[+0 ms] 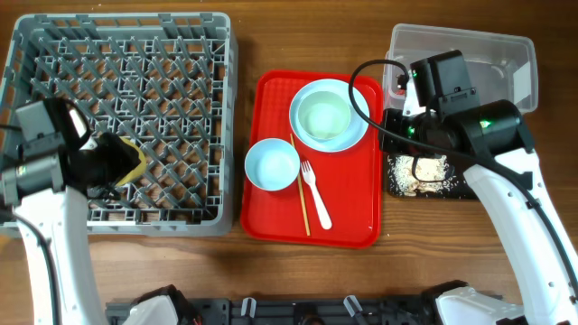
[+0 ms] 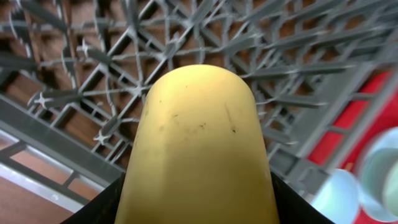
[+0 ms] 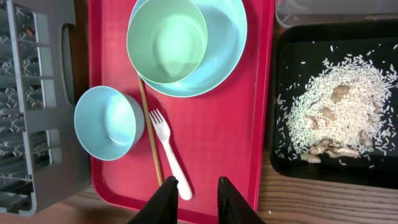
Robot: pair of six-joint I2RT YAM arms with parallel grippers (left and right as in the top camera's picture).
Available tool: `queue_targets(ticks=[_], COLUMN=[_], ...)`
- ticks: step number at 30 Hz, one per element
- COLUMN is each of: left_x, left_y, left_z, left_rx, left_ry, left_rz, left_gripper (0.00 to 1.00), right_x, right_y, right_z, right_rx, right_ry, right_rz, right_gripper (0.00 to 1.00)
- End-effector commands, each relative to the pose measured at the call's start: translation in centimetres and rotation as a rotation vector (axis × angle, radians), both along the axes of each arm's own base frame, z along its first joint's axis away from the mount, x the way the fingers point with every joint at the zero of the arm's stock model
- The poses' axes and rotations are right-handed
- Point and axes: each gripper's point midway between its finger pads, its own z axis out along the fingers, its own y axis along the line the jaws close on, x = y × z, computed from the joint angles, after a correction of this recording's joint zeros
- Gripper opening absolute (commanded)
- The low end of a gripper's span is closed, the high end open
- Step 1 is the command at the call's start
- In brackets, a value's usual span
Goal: Sort waste into correct bins and load items into the dishwasher rack
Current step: 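Place the yellow cup into the dish rack with the left gripper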
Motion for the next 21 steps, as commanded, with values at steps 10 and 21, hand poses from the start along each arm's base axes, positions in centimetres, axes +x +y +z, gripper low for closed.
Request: queue_targets(ticks=[10,21], left_x=[0.5,0.5], left_y=[0.2,0.2], left_z=[-6.1,-6.6], left_rx=[-0.079,-0.087], left_ry=[0.234,0.252], left_rz=[-0.014,-0.014], left_gripper=[0.06,1.00], right_x=[0.1,-0.1], right_y=[-0.5,-0.4], right_z=[0.4,0.3], right_rx=[-0.019,-0.013], right_ry=[-0.014,-0.009], right_rz=[-0.013,-0.010], right_gripper=[0.22,0.22])
